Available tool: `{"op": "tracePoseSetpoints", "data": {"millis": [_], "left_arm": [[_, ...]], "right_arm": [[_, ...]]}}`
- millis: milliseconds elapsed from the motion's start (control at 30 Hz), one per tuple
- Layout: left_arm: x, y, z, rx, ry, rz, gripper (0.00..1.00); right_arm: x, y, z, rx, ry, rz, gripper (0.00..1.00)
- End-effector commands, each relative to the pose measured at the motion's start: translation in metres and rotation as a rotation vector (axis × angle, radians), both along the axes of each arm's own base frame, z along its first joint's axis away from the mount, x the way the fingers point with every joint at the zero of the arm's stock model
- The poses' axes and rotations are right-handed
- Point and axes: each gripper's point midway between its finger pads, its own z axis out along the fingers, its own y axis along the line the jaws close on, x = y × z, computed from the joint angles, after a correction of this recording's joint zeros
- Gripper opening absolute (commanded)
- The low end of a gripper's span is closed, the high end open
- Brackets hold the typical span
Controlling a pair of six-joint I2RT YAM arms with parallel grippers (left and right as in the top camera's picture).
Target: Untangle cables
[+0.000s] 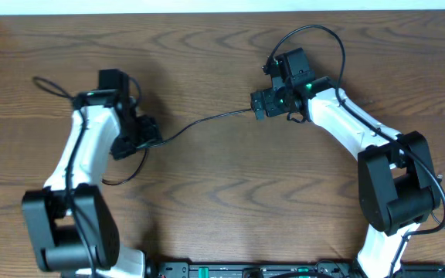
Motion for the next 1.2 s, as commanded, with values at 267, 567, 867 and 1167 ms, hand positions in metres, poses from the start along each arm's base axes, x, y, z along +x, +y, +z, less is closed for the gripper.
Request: {"op": "tracePoseSetpoints", "data": {"millis": [267,567,867,1167], "left_arm": [[-0.005,-0.016,-0.043,-0.015,0.122,-0.018,0.75],[0.005,0.008,-0.045,0.12,0.084,0.004,0.76],[0.014,0.003,-0.051,0.096,0.058,-0.008,0.78],[0.018,-0.011,-0.059,0.013,0.051,-0.081,0.79]], "right_arm": [[0.005,0.0,0.076,0.049,-0.151,0.025,0.99],[0.001,-0.03,0.082,0.028,-0.116,-0.024,0.99],[-0.001,-0.033,0.082,0.018,-0.112,-0.015,0.99],[-0.002,-0.034,0.092,0.024,-0.134,-0.016,0.99]]}}
